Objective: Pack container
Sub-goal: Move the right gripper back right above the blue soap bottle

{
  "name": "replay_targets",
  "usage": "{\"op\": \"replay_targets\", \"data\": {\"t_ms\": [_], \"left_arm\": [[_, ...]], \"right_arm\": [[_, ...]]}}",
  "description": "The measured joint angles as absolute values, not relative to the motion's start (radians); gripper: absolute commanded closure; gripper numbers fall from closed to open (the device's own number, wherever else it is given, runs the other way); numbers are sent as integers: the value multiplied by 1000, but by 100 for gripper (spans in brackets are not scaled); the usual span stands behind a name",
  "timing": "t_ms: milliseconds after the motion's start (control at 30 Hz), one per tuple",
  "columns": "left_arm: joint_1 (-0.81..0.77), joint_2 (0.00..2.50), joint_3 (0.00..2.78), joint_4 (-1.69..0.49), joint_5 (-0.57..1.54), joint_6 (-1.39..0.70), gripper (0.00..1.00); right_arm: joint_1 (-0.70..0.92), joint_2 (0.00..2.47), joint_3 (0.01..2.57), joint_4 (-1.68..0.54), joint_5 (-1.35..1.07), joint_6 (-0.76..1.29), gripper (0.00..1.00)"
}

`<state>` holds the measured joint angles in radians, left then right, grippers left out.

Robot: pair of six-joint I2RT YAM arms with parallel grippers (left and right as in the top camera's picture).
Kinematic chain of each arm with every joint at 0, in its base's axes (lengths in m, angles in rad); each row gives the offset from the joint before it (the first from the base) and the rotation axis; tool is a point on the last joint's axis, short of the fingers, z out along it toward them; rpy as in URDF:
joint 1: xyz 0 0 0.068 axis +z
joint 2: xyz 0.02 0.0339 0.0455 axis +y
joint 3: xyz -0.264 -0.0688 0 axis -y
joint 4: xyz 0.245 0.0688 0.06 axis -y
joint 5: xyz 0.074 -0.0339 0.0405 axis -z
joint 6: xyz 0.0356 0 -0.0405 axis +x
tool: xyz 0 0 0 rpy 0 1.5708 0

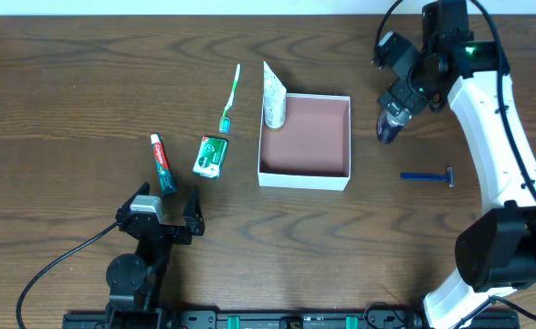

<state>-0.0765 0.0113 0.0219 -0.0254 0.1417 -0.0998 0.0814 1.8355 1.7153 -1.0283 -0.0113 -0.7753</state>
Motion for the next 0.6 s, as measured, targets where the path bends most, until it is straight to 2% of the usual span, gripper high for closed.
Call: {"op": "replay_targets", "data": {"t_ms": [500,600], "left_arm": [[-76,11,22,-25,142,-100,2],[-76,11,22,-25,142,-100,2]], "right_arm": [[77,1835,1625,-953,-51,-925,1],[74,1835,1621,-948,-53,-936,5]]}}
